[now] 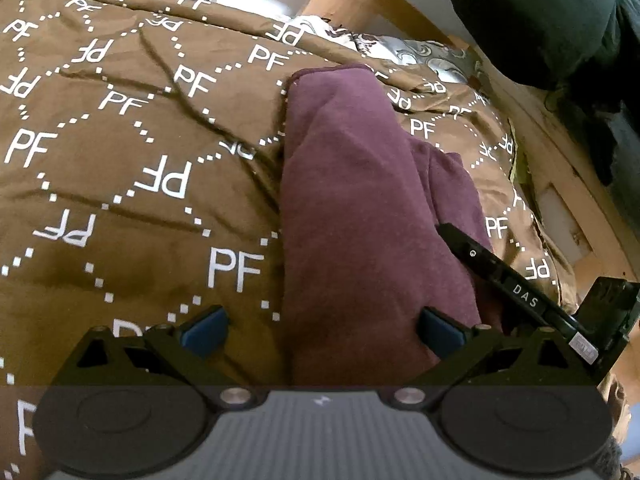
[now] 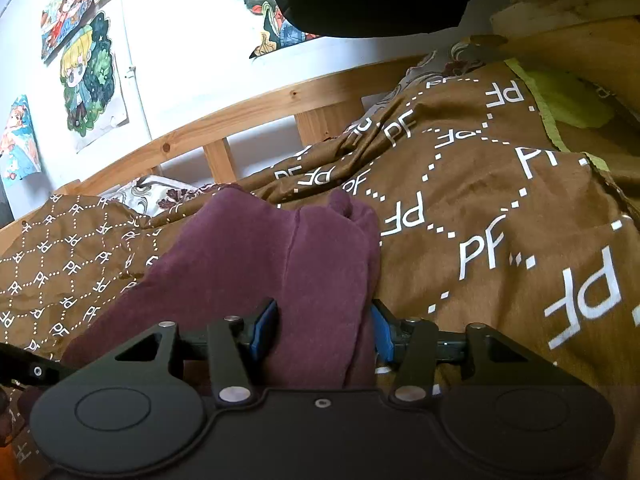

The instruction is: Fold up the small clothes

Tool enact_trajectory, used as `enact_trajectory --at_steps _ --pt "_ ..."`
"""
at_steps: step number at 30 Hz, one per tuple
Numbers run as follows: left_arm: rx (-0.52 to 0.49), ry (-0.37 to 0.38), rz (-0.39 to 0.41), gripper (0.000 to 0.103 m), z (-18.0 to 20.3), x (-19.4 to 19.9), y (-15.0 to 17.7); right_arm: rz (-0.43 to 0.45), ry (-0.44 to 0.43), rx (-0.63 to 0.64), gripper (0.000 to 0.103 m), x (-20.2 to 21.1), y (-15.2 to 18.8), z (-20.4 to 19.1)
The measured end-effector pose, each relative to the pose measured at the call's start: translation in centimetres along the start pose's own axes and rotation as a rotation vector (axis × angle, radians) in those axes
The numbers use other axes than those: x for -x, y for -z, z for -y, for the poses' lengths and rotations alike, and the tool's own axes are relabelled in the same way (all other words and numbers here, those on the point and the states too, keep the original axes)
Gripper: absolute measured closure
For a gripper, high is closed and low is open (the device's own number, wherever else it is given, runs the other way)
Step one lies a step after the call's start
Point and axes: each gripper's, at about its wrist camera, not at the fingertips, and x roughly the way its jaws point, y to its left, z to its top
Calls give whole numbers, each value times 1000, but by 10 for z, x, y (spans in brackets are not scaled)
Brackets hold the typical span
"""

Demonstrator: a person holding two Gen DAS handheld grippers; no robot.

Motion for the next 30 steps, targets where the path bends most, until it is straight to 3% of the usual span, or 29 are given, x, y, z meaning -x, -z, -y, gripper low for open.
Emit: enact_trajectory --at_steps 10,22,30 --pt "-7 13 -50 0 0 -6 -9 -16 2 10 47 -4 0 -1" --pt "2 26 -89 0 -5 -5 -12 -55 68 38 43 -11 -2 -13" --pt "20 64 -111 3 -13 -1 -14 -116 144 -59 43 -13 -11 -23"
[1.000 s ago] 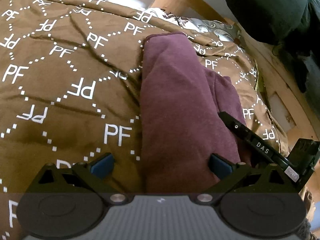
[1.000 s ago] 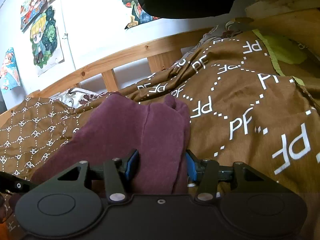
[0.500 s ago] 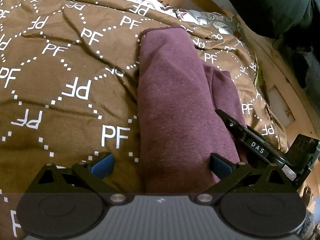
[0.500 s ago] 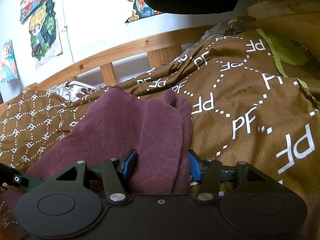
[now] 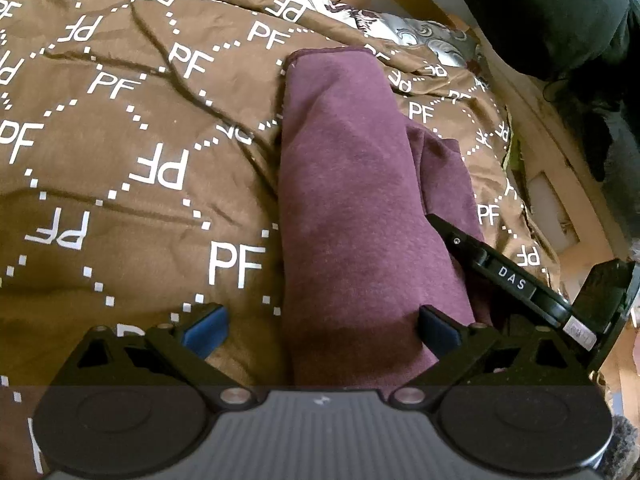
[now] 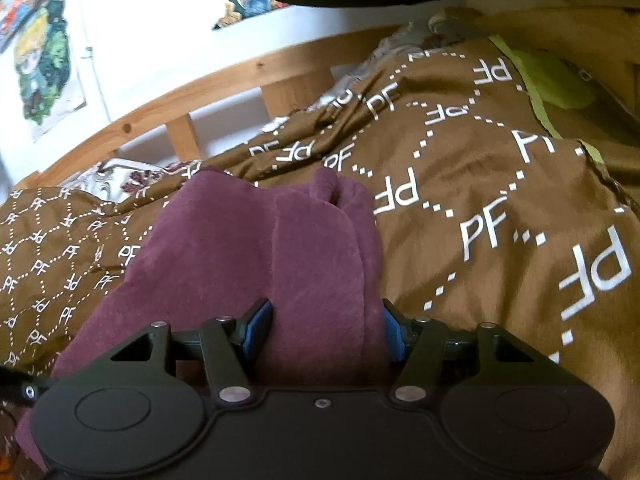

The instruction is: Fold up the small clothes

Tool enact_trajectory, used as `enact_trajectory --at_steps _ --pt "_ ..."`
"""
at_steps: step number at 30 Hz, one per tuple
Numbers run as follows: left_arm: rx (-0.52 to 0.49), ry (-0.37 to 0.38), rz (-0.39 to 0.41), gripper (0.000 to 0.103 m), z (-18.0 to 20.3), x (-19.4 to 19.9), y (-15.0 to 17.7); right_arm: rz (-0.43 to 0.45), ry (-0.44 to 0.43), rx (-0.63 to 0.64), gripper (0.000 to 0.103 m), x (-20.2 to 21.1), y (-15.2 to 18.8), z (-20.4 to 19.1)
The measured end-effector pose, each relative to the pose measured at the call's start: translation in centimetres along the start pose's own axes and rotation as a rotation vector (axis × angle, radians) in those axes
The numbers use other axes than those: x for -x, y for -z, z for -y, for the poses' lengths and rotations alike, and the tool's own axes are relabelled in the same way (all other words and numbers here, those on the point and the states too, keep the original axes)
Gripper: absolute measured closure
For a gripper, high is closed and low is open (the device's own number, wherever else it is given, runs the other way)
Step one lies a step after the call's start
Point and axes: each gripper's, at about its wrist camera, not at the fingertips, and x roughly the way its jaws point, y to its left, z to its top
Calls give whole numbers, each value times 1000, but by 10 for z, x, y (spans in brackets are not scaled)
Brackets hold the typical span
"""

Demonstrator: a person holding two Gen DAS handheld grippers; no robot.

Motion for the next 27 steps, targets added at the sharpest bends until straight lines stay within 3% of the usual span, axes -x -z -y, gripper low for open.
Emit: enact_trajectory --at_steps 4,7,9,14,17,20,24,27 --pt "31 48 -8 10 -11 4 0 -36 -9 -102 44 3 -2 -1" --pt "62 133 -34 34 -16 6 -1 -42 -4 -131 59 9 -1 -5" --pt "69 145 -30 46 -16 8 -1 -31 16 -95 67 14 -1 -15" --pt "-38 89 49 58 -1 26 5 37 -2 81 75 33 -7 -54" --pt "-197 -28 173 59 17 51 8 112 -24 201 81 47 -12 -80" --pt "-279 -86 297 59 22 76 6 185 -59 268 83 58 -19 -99" --pt "-294 -170 370 58 18 89 -5 274 -101 330 83 54 -33 -123" --pt "-207 -206 372 57 -3 88 -21 265 -127 314 83 29 -46 -137"
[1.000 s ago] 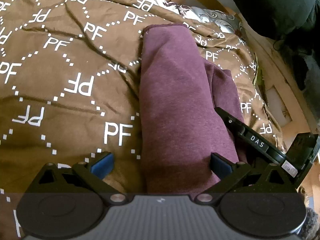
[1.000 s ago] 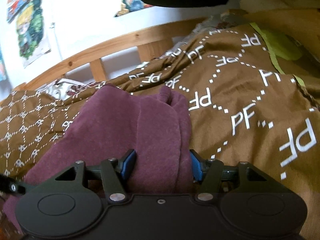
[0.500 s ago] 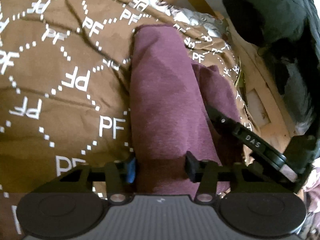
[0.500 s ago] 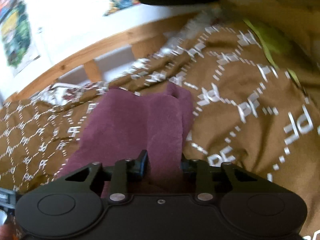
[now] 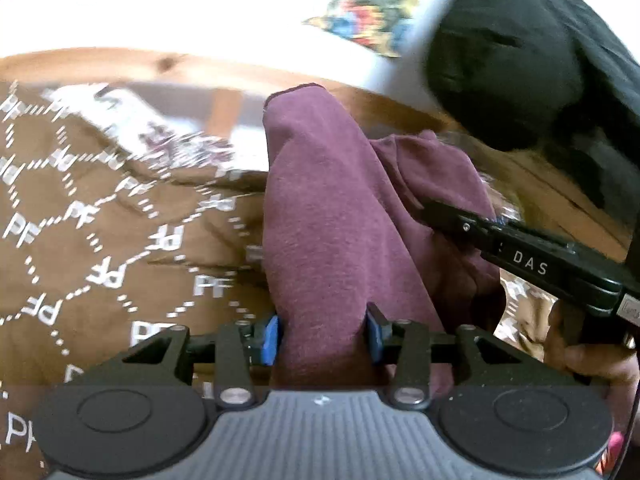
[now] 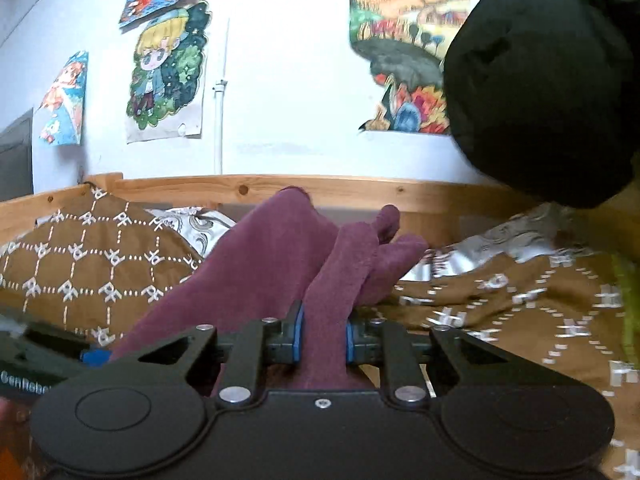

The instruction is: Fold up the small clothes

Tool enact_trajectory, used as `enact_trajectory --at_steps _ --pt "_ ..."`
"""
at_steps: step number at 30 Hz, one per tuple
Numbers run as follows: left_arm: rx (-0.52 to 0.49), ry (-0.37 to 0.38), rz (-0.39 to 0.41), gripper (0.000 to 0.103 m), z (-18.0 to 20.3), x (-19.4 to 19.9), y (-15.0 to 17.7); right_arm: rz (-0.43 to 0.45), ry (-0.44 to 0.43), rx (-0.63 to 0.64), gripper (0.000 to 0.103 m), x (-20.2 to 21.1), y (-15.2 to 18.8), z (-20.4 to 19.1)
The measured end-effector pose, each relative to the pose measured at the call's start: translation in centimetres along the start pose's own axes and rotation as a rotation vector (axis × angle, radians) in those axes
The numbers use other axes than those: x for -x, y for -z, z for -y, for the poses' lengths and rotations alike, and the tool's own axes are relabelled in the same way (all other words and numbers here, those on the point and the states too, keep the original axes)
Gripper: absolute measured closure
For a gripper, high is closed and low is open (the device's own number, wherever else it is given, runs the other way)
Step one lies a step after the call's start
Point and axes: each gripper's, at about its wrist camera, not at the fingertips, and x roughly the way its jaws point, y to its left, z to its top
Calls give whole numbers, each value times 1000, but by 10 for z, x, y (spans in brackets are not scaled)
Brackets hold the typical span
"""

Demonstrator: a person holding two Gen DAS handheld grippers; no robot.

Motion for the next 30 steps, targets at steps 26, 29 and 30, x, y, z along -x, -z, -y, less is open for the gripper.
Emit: enact_trajectory --at_steps 26,29,30 --pt "99 -128 -80 11 -16 -4 6 -138 52 -118 21 -36 34 28" --pt "117 -149 -46 3 -13 9 2 -119 56 -99 15 -24 30 27" --pt "113 -158 -33 2 -11 15 0 -112 60 -96 13 -20 29 26"
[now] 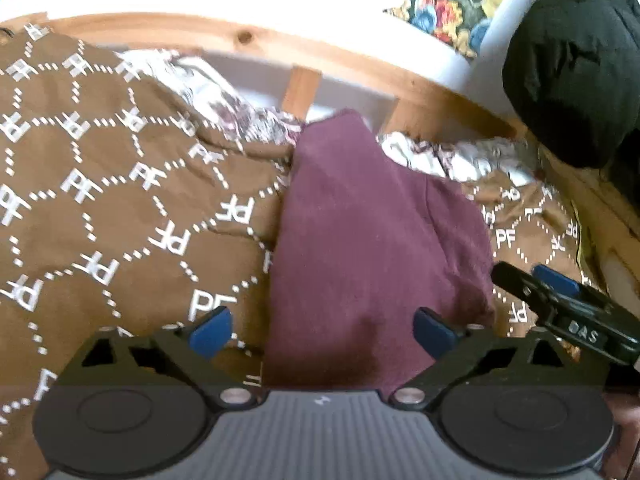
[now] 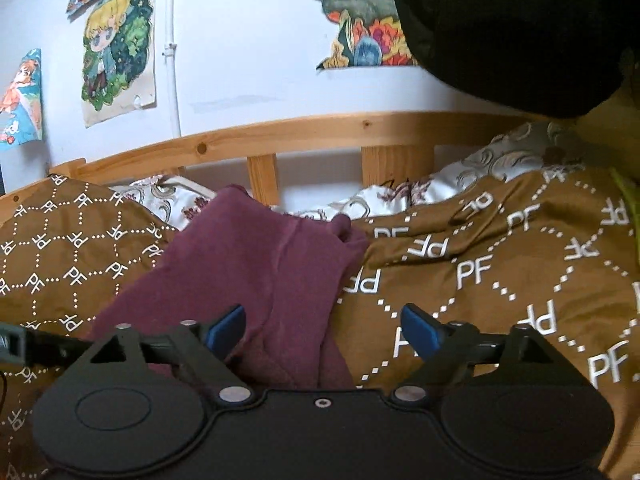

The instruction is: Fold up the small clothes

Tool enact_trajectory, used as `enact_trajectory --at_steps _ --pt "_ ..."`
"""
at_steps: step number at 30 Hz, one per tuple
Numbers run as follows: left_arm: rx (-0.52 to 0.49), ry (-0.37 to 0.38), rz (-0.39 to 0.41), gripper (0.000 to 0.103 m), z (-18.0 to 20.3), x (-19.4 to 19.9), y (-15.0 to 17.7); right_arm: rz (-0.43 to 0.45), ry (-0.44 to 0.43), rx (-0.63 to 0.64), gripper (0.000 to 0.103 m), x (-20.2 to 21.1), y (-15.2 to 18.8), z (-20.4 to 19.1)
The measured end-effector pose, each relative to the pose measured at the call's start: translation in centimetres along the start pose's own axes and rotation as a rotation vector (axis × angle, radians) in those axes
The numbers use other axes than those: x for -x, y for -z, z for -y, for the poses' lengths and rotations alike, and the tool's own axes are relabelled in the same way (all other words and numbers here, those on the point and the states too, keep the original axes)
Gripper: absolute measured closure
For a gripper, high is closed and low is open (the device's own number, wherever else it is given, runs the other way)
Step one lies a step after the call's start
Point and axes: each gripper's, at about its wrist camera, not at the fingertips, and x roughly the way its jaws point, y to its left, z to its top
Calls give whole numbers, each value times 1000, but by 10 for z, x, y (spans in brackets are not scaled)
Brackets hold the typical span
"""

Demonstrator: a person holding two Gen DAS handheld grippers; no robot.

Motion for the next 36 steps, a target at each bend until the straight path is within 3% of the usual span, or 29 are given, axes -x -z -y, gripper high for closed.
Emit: enact_trajectory --at_steps 7,17,27,36 --pt "-93 -52 95 1 18 49 0 90 17 -35 1 47 -9 -4" --pt "-169 -52 189 1 40 117 28 177 34 -25 1 140 -9 -26" --pt "-189 -52 218 1 45 163 55 180 76 9 1 208 14 -47" --pt "-244 -86 225 0 45 172 80 150 73 -18 1 230 41 -46"
